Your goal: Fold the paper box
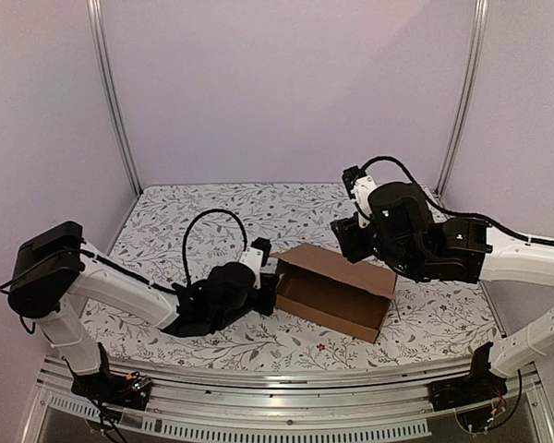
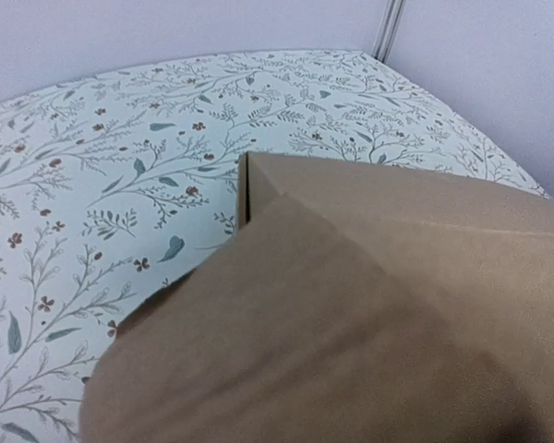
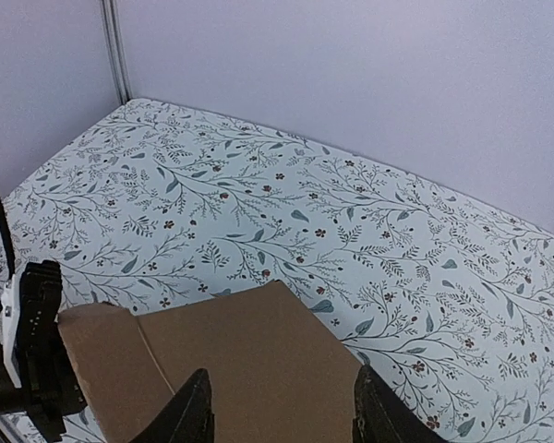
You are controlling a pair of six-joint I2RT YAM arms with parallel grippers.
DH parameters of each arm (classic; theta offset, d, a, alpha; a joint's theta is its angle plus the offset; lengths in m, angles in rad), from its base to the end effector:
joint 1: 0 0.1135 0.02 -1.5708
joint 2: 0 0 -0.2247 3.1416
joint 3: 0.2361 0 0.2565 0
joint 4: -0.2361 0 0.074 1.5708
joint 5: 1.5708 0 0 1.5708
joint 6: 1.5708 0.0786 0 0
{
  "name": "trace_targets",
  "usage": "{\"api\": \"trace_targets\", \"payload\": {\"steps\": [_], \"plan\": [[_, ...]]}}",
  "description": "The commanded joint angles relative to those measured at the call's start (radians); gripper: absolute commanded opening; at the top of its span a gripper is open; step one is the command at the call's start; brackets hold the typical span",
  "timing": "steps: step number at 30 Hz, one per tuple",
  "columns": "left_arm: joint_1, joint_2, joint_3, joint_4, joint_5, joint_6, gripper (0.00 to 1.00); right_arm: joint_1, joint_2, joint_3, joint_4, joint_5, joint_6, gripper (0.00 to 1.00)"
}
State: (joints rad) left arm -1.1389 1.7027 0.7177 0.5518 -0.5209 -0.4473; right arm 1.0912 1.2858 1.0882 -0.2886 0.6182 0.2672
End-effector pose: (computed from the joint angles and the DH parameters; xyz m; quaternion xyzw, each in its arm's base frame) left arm 0.1889 -0.3164 0.1019 0.1455 0.8130 -0.2186 0.5198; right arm 0.1951 0.2764 0.2745 -0.1829 0.8105 0.1061 0.5462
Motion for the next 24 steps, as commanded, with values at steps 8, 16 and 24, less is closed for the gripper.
{"api": "trace_targets", "payload": {"steps": [8,16,24], "plan": [[-0.04,-0.001,-0.036,-0.143,0.034,-0.058,0.36,-0.019,0.1,-0.051,0.056,0.003,0.101,0.41],[-0.043,-0.127,-0.075,-0.195,0.055,-0.079,0.46,-0.02,0.149,-0.103,0.079,-0.022,0.149,0.36],[-0.042,-0.274,-0.011,-0.42,0.204,-0.003,0.5,-0.02,0.231,-0.163,0.108,-0.06,0.182,0.23]]}}
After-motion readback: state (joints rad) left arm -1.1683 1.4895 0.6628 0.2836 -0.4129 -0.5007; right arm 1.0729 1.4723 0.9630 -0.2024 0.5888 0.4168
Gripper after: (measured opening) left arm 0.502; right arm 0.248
